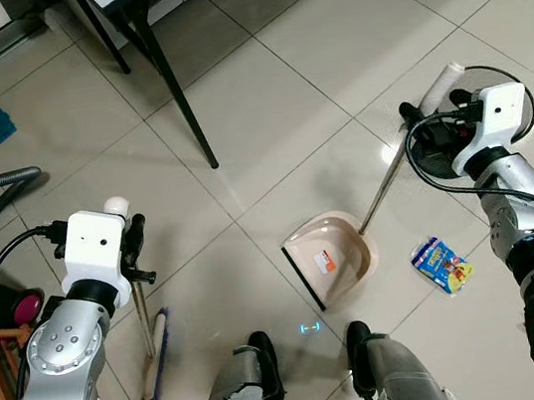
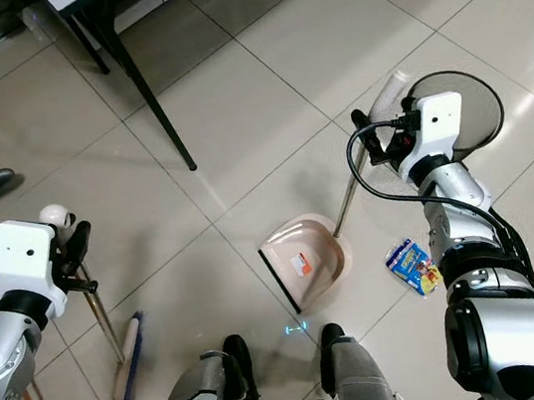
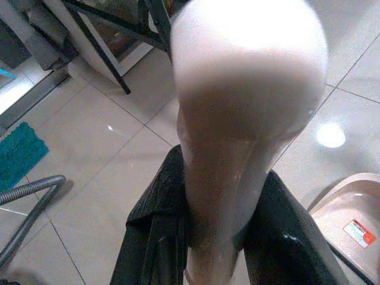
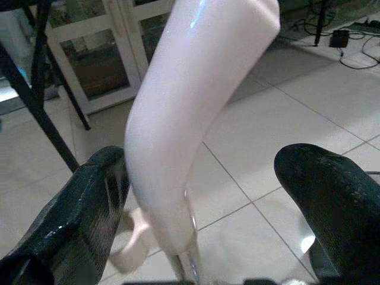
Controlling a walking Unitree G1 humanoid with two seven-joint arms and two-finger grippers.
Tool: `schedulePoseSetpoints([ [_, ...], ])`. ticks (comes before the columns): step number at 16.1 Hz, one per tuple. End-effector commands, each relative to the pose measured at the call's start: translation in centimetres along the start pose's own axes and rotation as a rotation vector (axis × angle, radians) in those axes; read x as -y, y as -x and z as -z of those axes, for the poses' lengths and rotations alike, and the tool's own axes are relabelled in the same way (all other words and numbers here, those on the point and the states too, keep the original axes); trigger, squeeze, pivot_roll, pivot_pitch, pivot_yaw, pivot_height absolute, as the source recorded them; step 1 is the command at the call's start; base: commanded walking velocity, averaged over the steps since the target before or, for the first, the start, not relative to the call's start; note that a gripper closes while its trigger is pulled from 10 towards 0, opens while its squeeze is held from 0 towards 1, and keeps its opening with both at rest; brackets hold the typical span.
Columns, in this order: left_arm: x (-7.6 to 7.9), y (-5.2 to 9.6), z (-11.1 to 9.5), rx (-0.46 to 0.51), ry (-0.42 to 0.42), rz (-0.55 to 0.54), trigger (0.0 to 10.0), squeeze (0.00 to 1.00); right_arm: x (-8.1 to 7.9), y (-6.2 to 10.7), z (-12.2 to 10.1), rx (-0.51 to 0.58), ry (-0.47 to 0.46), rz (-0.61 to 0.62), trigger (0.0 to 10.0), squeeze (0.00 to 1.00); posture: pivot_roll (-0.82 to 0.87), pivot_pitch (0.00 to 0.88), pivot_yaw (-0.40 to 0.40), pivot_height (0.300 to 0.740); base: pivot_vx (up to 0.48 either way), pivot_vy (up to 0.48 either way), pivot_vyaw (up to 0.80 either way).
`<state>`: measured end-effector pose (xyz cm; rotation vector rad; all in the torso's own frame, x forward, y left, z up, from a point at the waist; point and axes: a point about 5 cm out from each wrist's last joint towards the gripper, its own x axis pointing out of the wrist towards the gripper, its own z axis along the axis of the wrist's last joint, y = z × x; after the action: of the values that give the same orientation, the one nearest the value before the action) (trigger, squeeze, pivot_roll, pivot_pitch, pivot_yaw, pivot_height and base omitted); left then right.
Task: Sweep floor
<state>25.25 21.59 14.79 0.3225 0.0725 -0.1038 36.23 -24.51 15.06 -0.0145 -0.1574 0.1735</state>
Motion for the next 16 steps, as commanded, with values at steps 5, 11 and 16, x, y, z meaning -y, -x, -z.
schedulePoseSetpoints([
  [5, -0.7, 0.8, 0.2, -0.026, -0.032, -0.013, 10.0, 0.0, 0.7, 0.4, 0.3, -0.018, -0.01, 0.002, 10.0, 0.0, 0.14, 0.379, 0.09, 0.74, 0.0, 0.0, 0.0],
  [11, -1.2, 1.3, 0.1, -0.03, -0.043, -0.024, 10.0, 0.0, 0.2, -0.7, -0.4, -0.023, -0.012, -0.002, 10.0, 0.0, 0.16, 0.377, 0.085, 0.74, 0.0, 0.0, 0.0],
  [16, -1.1, 1.4, 0.0, -0.034, -0.048, -0.018, 10.0, 0.0, 0.6, -0.8, -0.5, -0.032, -0.032, 0.035, 10.0, 0.0, 0.17, 0.372, 0.086, 0.74, 0.0, 0.0, 0.0],
])
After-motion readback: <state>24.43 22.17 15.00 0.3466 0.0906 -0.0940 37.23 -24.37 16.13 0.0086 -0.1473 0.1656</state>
